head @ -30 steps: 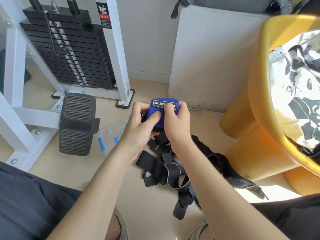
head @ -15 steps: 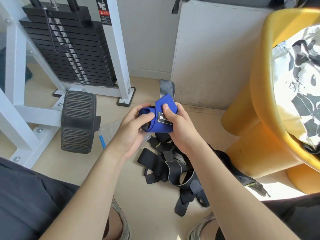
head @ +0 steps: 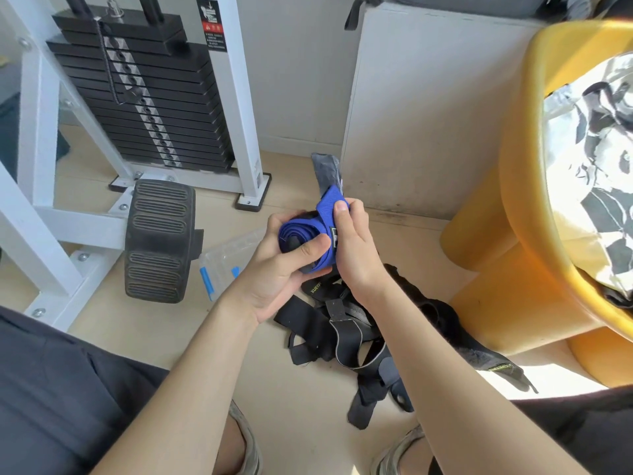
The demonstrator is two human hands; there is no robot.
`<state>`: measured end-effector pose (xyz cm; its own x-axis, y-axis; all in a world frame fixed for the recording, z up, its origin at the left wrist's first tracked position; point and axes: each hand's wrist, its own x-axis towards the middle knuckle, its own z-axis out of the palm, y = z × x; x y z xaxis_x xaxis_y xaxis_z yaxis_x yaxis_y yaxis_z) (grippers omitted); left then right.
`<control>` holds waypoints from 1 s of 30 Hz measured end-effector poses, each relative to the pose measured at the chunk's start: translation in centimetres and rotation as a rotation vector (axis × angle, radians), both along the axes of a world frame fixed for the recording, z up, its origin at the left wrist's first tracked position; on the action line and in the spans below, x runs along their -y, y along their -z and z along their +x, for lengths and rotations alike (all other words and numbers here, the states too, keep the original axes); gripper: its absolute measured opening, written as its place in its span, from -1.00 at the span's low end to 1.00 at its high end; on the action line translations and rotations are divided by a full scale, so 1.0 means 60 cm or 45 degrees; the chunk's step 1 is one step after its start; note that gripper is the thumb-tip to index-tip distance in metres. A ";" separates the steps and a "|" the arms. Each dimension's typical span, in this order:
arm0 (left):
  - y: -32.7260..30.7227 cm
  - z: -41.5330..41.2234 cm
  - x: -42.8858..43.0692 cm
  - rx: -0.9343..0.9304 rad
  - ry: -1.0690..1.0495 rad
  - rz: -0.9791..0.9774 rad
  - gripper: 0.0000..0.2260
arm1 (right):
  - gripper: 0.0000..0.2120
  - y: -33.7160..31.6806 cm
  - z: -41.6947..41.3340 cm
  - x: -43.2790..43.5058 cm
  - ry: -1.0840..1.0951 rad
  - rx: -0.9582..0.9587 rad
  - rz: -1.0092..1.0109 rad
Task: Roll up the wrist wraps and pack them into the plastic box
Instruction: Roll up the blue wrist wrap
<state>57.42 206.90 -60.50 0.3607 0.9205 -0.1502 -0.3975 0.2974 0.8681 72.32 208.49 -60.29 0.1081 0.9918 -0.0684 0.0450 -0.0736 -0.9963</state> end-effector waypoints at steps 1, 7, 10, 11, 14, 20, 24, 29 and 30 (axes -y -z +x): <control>-0.002 0.000 -0.003 -0.002 0.018 0.025 -0.34 | -0.69 -0.001 -0.002 0.002 0.032 0.009 0.011; -0.001 -0.013 -0.014 -0.277 -0.083 0.189 -0.27 | -0.73 -0.002 0.008 -0.002 0.061 -0.071 0.095; 0.000 -0.009 -0.008 -0.664 -0.101 0.377 -0.16 | -0.74 -0.009 0.001 -0.007 0.190 -0.481 -0.055; -0.002 -0.006 -0.007 -0.772 -0.095 0.434 -0.14 | -0.73 -0.009 0.002 -0.009 0.237 -0.590 -0.100; -0.005 -0.004 -0.006 -0.953 -0.083 0.546 -0.24 | -0.69 -0.011 0.008 -0.015 0.394 -0.744 -0.219; -0.011 -0.013 -0.009 -1.072 -0.090 0.633 -0.27 | -0.59 -0.020 0.041 -0.016 0.410 -1.046 -0.235; -0.017 -0.030 -0.018 -1.009 -0.105 0.637 -0.30 | -0.57 -0.023 0.056 -0.007 0.333 -1.002 -0.174; -0.007 -0.026 -0.014 -1.059 0.026 0.616 -0.26 | -0.55 -0.019 0.051 -0.005 0.321 -0.834 -0.149; -0.003 -0.017 -0.009 -1.123 0.066 0.638 -0.25 | -0.57 -0.017 0.044 -0.003 0.331 -0.665 -0.151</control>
<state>56.40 207.42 -60.29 0.3488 0.9370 0.0171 0.4483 -0.1828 0.8750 74.99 208.65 -59.29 0.2687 0.9195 -0.2868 -0.4831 -0.1289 -0.8660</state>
